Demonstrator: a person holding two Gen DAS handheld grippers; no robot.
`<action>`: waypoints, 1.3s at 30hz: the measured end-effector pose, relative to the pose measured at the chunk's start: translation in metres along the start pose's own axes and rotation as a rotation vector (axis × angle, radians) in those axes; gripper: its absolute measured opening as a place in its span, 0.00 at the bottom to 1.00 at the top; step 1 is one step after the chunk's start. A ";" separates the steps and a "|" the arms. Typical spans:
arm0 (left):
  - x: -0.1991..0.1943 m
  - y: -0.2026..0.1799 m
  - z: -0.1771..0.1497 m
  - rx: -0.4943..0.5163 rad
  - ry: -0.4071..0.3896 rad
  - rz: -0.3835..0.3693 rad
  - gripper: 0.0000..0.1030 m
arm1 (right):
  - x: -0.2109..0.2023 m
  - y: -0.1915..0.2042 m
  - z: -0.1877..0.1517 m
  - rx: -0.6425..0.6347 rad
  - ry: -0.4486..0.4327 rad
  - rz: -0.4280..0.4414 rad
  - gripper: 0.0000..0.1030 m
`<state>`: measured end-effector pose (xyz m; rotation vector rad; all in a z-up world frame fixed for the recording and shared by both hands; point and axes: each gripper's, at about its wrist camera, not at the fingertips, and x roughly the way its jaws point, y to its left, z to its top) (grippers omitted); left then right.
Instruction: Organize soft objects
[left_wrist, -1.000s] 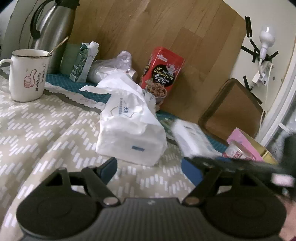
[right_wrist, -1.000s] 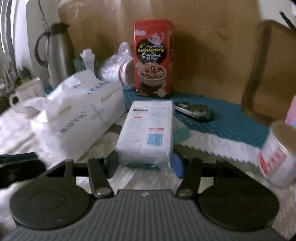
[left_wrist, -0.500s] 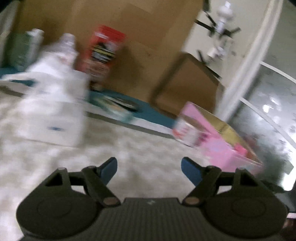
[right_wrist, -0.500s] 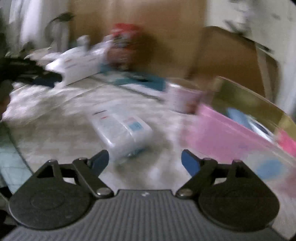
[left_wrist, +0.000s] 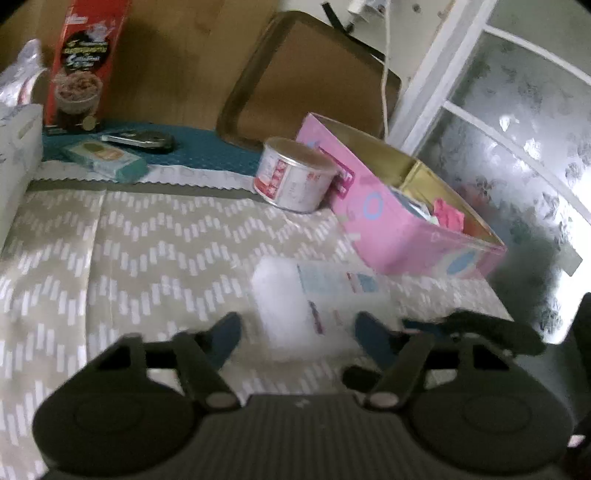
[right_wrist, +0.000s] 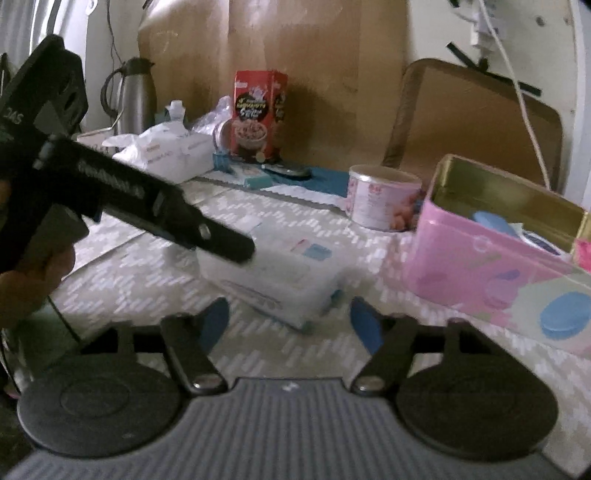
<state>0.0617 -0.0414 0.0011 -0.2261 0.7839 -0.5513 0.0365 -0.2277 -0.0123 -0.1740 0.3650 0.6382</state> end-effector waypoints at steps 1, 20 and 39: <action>-0.001 -0.003 0.002 -0.004 0.007 -0.012 0.54 | 0.006 -0.001 -0.001 0.013 0.015 0.012 0.49; 0.095 -0.147 0.107 0.307 -0.113 -0.120 0.72 | -0.053 -0.107 0.013 0.139 -0.249 -0.407 0.40; 0.080 -0.155 0.077 0.406 -0.131 0.057 0.84 | -0.043 -0.132 0.000 0.280 -0.276 -0.543 0.51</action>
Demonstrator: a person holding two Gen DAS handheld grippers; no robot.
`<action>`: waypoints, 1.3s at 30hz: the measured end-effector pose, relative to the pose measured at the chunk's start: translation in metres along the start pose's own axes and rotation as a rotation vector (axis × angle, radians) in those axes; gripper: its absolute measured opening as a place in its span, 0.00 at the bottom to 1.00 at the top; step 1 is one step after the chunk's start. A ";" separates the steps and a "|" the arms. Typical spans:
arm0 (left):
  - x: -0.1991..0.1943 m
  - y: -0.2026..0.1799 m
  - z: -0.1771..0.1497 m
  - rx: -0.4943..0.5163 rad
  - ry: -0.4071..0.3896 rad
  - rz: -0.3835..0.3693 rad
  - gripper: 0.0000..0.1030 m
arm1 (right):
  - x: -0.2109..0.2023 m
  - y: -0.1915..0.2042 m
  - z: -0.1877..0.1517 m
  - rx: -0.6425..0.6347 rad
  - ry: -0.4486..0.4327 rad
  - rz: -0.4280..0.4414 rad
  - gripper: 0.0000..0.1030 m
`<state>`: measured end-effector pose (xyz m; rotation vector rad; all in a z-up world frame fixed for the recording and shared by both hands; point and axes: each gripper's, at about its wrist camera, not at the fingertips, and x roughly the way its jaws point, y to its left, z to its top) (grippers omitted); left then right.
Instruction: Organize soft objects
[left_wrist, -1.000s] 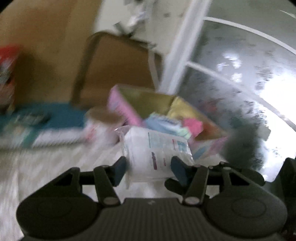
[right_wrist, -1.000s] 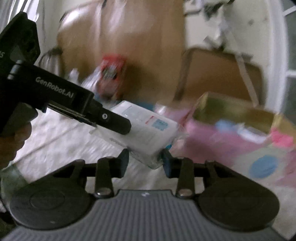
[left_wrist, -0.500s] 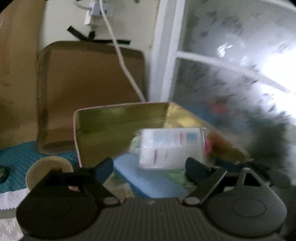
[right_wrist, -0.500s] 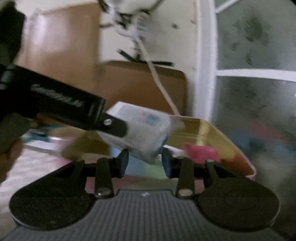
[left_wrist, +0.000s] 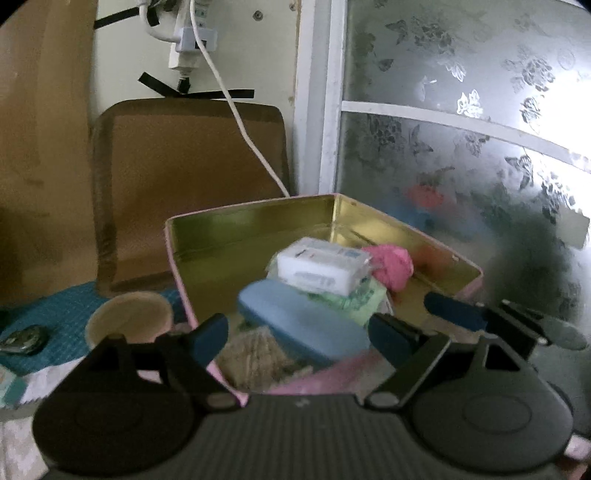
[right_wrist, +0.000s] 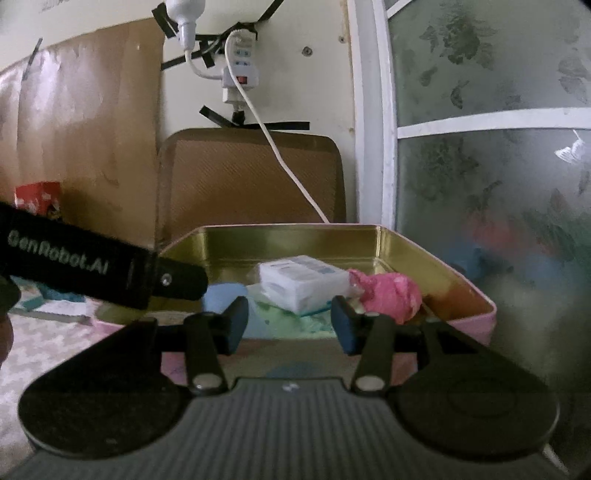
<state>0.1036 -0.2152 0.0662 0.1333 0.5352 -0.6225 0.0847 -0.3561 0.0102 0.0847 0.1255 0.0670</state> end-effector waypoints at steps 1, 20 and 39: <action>-0.005 0.001 -0.003 0.000 0.002 0.002 0.84 | -0.004 0.001 -0.001 0.014 -0.003 0.003 0.51; -0.060 0.066 -0.061 -0.146 0.059 0.148 0.91 | -0.034 0.028 -0.014 0.217 0.093 0.049 0.53; -0.077 0.101 -0.106 -0.134 0.068 0.274 0.95 | -0.044 0.066 -0.013 0.286 0.109 0.091 0.63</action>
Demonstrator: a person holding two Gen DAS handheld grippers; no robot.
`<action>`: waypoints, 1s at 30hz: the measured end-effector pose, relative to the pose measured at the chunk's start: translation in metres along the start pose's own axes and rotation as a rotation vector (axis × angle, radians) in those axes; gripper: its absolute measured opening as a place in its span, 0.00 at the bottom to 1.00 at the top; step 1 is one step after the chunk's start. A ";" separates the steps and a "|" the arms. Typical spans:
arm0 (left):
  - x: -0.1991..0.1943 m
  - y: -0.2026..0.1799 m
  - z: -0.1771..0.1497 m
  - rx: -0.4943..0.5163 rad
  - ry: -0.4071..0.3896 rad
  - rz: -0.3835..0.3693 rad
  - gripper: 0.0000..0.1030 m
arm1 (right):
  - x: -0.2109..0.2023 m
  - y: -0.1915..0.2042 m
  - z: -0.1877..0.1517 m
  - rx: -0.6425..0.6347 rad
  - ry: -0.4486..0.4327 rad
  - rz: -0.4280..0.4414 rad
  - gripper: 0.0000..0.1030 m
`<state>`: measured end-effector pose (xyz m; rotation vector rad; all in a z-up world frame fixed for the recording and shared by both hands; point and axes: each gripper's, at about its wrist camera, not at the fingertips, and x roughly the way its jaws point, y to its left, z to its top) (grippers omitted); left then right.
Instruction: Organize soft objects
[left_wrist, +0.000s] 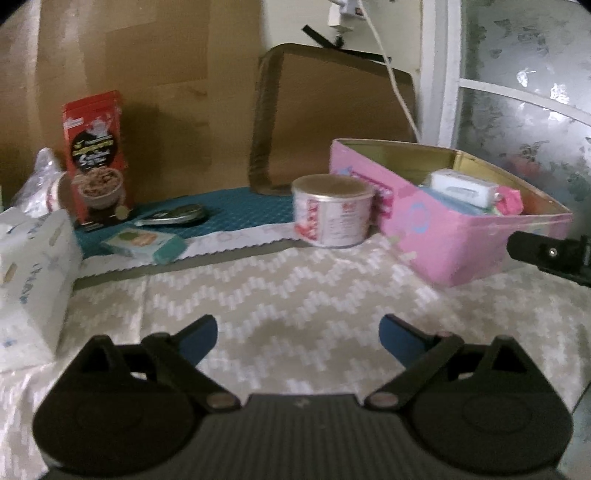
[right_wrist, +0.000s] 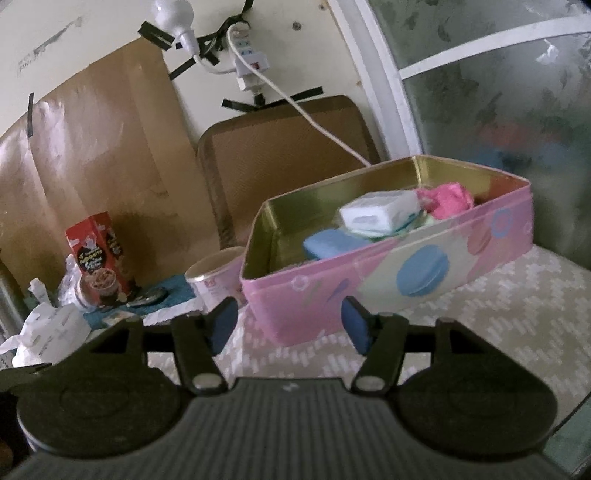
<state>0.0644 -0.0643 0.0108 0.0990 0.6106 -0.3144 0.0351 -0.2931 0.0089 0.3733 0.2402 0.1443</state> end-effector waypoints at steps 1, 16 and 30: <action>0.000 0.004 -0.001 -0.002 0.000 0.006 0.95 | 0.001 0.002 -0.001 -0.008 0.007 0.005 0.63; -0.006 0.026 -0.011 -0.002 -0.037 0.029 0.97 | 0.004 0.029 -0.012 -0.055 0.019 0.010 0.63; -0.012 0.036 -0.014 -0.029 -0.074 -0.002 0.99 | 0.005 0.043 -0.024 -0.089 0.051 0.016 0.63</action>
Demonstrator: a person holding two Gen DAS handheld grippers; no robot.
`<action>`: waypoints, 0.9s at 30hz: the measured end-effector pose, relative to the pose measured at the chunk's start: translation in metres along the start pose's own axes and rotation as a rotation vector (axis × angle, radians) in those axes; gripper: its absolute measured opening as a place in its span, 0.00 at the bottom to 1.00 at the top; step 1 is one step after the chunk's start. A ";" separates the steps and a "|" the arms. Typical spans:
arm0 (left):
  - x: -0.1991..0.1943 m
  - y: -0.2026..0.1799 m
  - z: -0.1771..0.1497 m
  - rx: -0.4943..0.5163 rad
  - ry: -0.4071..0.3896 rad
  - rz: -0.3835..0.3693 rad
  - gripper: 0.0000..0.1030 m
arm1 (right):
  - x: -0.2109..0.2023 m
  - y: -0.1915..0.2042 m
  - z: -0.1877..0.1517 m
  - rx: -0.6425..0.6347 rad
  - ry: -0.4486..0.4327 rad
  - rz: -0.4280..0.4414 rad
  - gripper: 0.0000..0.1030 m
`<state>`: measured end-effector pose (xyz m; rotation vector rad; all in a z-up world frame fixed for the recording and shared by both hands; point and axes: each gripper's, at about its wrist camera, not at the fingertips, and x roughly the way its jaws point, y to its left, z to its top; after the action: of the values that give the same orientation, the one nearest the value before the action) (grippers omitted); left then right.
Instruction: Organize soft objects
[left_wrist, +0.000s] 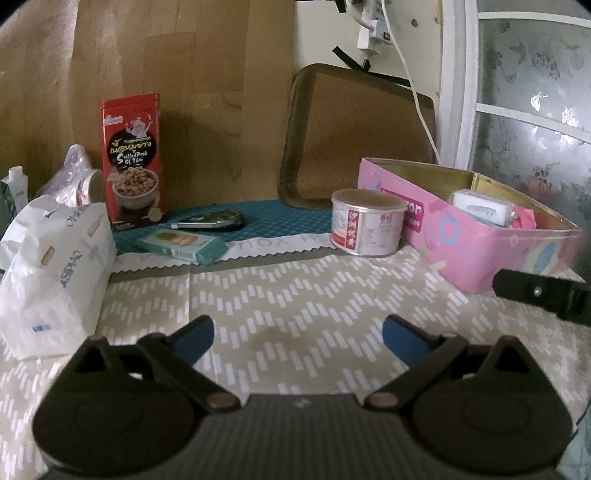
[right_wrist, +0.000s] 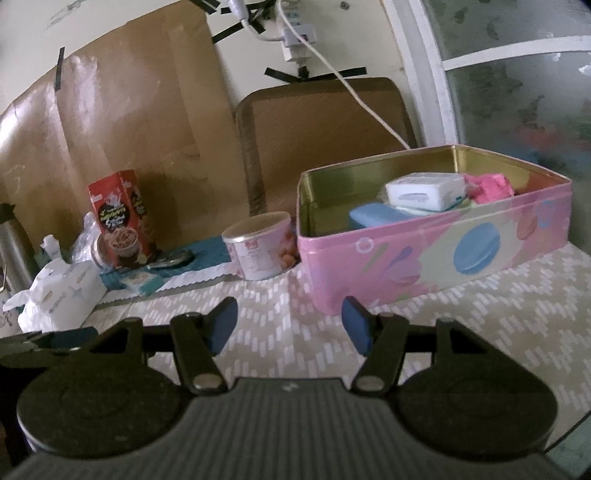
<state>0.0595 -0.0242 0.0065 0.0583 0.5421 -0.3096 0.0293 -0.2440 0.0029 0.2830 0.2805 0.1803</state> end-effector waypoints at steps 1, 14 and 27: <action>0.001 0.001 0.000 -0.001 0.000 -0.003 0.99 | 0.001 0.001 0.000 -0.003 0.003 0.003 0.63; 0.000 0.000 0.000 -0.009 0.004 -0.003 0.99 | 0.008 0.011 -0.007 -0.027 0.044 0.026 0.63; 0.002 0.007 0.000 -0.023 0.020 -0.015 1.00 | 0.014 0.014 -0.016 -0.027 0.070 0.018 0.63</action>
<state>0.0627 -0.0181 0.0051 0.0354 0.5665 -0.3172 0.0356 -0.2237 -0.0112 0.2532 0.3445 0.2113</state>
